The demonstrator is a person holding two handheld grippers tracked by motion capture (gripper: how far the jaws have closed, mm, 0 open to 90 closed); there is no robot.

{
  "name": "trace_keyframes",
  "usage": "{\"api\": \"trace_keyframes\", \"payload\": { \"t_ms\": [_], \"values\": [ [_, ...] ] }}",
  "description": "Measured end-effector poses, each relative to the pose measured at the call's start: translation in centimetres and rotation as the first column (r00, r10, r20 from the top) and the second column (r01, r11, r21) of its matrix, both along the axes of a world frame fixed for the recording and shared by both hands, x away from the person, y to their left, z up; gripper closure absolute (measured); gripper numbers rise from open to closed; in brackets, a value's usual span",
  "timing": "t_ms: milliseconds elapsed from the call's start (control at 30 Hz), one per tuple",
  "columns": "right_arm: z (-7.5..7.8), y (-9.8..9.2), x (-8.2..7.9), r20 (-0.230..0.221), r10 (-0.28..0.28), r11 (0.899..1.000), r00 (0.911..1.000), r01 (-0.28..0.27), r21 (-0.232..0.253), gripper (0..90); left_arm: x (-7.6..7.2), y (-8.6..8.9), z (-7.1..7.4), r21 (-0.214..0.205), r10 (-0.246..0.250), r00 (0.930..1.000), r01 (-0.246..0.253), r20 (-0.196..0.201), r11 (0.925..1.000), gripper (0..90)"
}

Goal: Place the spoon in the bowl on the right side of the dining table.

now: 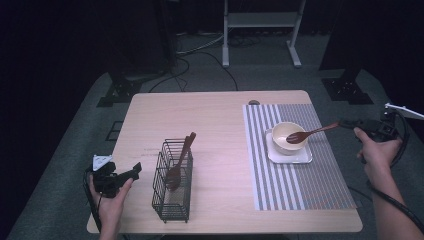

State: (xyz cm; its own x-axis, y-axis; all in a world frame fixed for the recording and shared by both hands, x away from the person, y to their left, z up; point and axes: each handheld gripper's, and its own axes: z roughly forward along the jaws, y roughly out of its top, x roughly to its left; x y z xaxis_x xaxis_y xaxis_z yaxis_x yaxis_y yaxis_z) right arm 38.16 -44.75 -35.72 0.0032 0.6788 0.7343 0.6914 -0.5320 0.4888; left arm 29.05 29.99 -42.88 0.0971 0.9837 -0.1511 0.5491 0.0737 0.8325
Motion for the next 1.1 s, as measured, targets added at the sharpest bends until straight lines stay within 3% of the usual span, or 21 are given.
{"api": "trace_keyframes", "payload": {
  "t_ms": [1100],
  "values": [
    [-2.4, 0.9, 0.9, -0.015, 0.0, 1.0, 0.9999, 0.0, 0.015, 83.2, 0.0, 0.0, 0.0, 0.001, 0.002, 1.0, -0.002, 0.001, 1.0, 3.8]
  ]
}}
